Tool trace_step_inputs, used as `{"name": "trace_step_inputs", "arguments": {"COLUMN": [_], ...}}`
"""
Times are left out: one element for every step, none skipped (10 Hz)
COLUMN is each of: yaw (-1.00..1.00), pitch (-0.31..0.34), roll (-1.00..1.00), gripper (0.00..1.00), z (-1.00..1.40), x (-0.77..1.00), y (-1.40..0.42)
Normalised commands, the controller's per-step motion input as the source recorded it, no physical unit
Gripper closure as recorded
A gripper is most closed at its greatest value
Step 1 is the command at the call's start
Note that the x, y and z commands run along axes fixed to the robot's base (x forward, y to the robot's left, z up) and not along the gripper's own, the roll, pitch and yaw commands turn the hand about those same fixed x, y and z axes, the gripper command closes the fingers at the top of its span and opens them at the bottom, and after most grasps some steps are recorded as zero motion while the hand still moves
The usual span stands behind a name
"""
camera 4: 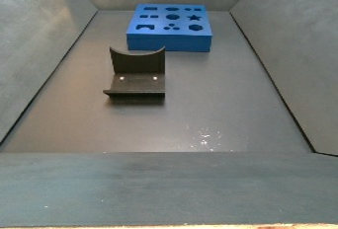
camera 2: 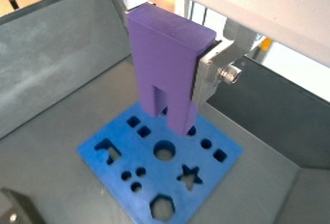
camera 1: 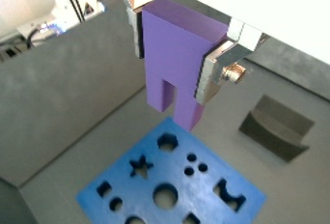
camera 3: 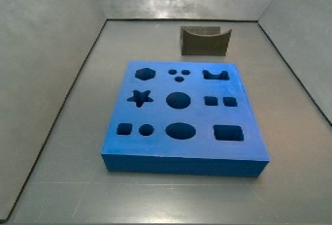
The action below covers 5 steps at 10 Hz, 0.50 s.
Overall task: Pick up the double-square object. Move up. Place the double-square object on the fixture. Regrasp the double-square object. Rotate the double-square object. Move to above the board. Insert the double-square object.
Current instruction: Insert the double-square object.
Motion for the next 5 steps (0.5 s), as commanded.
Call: {"name": "trace_step_inputs", "arguments": {"yaw": [0.00,0.00,0.00,0.00,0.00], "pitch": [-0.089,-0.089,-0.049,-0.026,-0.040], "roll": [0.00,0.00,0.00,0.00,0.00], "gripper": [1.00,1.00,1.00,1.00,1.00], "z": [-0.16,-0.21,-0.23,-0.25,-0.26], "x": [0.47,0.47,0.51,0.55,0.56], "y": [-0.13,-0.15,-0.15,-0.13,-0.13]}}
